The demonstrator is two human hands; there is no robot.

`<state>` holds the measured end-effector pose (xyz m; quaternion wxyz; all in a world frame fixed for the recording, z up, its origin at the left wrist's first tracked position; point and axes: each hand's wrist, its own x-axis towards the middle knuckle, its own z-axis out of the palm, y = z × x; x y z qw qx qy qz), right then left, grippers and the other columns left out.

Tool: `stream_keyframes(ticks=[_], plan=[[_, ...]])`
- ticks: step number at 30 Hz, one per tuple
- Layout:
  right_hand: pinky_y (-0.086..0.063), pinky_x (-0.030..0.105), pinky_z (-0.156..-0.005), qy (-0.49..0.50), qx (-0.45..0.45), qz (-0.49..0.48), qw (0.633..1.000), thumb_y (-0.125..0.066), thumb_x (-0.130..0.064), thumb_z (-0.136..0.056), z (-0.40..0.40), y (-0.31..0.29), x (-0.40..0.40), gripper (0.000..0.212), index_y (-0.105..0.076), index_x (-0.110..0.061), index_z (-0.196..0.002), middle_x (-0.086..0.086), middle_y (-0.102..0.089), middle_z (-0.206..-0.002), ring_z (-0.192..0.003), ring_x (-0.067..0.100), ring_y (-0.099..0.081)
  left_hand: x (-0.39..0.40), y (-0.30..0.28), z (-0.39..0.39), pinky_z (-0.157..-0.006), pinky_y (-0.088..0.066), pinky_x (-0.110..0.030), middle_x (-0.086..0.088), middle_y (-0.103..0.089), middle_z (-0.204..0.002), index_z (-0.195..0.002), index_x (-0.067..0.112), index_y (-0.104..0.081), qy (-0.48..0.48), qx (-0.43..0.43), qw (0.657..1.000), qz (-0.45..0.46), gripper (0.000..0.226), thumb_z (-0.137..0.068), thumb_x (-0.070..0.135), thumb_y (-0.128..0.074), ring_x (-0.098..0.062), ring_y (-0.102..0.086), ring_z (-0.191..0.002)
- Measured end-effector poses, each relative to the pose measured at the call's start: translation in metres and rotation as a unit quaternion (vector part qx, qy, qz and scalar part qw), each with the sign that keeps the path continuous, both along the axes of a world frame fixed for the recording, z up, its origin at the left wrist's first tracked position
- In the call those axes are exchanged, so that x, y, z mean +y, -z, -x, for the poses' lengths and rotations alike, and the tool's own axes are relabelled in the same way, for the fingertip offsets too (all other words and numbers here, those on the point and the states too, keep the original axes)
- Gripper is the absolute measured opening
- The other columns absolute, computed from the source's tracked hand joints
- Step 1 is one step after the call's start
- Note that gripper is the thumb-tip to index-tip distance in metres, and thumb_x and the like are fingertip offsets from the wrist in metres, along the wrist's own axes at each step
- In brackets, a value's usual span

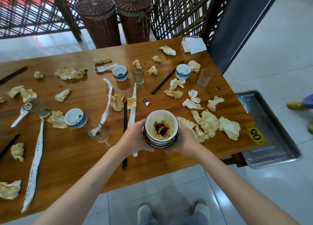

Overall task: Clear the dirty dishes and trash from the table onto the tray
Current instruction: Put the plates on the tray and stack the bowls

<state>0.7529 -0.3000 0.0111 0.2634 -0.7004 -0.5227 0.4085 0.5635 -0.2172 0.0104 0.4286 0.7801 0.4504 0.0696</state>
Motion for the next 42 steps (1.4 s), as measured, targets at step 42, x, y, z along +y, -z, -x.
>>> stream_keyframes(ticks=[42], plan=[[-0.04,-0.001,-0.058,0.051,-0.01,0.037,0.998,-0.089,-0.02,-0.034,-0.5,0.009,-0.049,0.1,-0.046,-0.04,-0.123,-0.024,-0.059,-0.094,-0.09,-0.002,-0.055,-0.047,0.01,-0.507,-0.089,-0.047,-0.028,0.012,-0.062,-0.108,-0.119,0.026,-0.054,0.015,-0.038,0.999,-0.002,0.088,-0.039,0.019,-0.091,-0.01,-0.057,-0.105]])
